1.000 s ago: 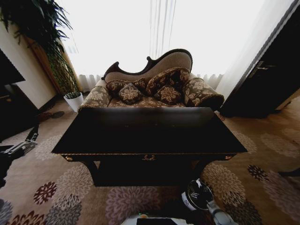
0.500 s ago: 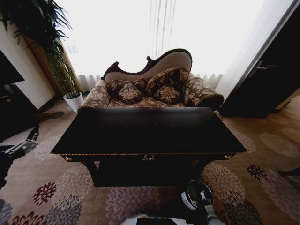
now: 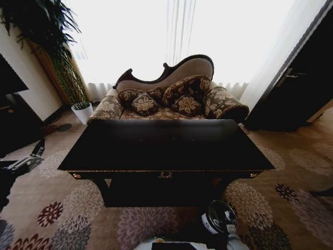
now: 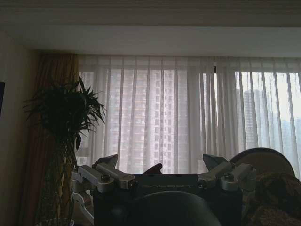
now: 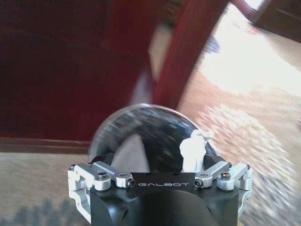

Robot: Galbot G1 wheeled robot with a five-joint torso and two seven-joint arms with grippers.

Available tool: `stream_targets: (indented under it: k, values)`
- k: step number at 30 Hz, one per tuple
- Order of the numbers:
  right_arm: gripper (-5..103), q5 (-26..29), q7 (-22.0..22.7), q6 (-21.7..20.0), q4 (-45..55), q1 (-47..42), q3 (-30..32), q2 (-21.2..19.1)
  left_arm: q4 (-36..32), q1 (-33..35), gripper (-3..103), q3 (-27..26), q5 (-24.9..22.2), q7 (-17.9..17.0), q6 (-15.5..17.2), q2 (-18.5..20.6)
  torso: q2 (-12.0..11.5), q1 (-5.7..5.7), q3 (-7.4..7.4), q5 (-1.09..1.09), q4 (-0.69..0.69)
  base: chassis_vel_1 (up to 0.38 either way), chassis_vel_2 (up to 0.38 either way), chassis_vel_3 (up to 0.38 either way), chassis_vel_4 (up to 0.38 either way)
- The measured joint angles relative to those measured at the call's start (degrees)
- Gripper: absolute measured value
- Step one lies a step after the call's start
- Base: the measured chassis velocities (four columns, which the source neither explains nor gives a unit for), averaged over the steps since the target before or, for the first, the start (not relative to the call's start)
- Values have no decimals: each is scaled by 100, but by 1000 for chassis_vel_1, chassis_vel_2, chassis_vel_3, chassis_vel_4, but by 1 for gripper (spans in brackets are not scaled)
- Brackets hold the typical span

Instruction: Move to the front of the table and place the trash on the table into the trash bin.

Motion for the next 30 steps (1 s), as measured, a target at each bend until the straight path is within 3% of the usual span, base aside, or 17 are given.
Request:
stream_targets:
  k: [5,8,15,17,21,27,30]
  values:
    - [100,-214,-726,613,-92,1,67,-15,-6,-8,100,21,2,2,0,-2,0,-1,0,0,0,0,0,0,0]
    - [100,-288,-778,706,-92,5,82,-18,-9,-9,100,33,10,3,0,-7,0,0,-1,0,0,0,0,0,0]
    - [100,-225,-440,455,69,-60,62,-31,3,-11,100,18,8,6,0,12,-1,0,0,0,1,0,0,0,0]
    - [100,-601,-279,473,-7,-18,113,10,5,-18,100,30,8,6,0,4,-1,-1,0,2,-1,0,0,0,0]
    - [100,-696,-43,344,-11,-11,112,33,2,-38,100,58,17,7,0,-7,-1,0,0,3,0,0,0,0,0]
    - [100,-558,-120,409,2,-12,84,45,31,-64,100,75,36,8,0,-1,-1,0,0,-1,1,0,0,0,0]
    - [100,-716,92,383,-47,56,99,56,37,-83,100,100,50,9,0,-4,-1,0,-1,3,0,0,0,0,0]
